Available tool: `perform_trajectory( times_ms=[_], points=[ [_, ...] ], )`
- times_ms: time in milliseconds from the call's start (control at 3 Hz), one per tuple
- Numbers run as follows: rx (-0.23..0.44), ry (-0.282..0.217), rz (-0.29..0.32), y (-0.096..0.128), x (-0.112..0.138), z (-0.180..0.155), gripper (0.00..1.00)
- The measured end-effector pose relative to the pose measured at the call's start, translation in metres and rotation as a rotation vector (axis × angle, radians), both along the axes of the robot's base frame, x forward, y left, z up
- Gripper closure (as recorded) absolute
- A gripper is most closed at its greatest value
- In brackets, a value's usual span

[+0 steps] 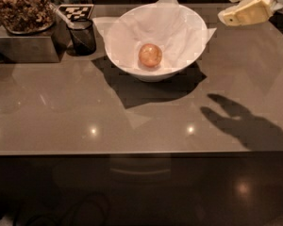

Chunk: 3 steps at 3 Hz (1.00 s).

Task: Pick apple from white bowl

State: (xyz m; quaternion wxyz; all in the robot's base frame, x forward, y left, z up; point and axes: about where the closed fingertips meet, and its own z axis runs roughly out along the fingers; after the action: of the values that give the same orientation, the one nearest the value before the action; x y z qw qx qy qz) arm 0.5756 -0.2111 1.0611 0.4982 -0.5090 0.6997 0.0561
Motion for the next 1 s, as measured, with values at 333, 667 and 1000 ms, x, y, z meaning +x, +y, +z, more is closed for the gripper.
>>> perform_trajectory(
  times_ms=[333, 667, 1000],
  points=[
    [0.058, 0.039, 0.086, 0.028, 0.038, -0.027, 0.37],
    [0.076, 0.093, 0.174, 0.057, 0.072, -0.053, 0.31],
    [0.074, 0.149, 0.22, 0.072, 0.091, -0.078, 0.34]
  ],
)
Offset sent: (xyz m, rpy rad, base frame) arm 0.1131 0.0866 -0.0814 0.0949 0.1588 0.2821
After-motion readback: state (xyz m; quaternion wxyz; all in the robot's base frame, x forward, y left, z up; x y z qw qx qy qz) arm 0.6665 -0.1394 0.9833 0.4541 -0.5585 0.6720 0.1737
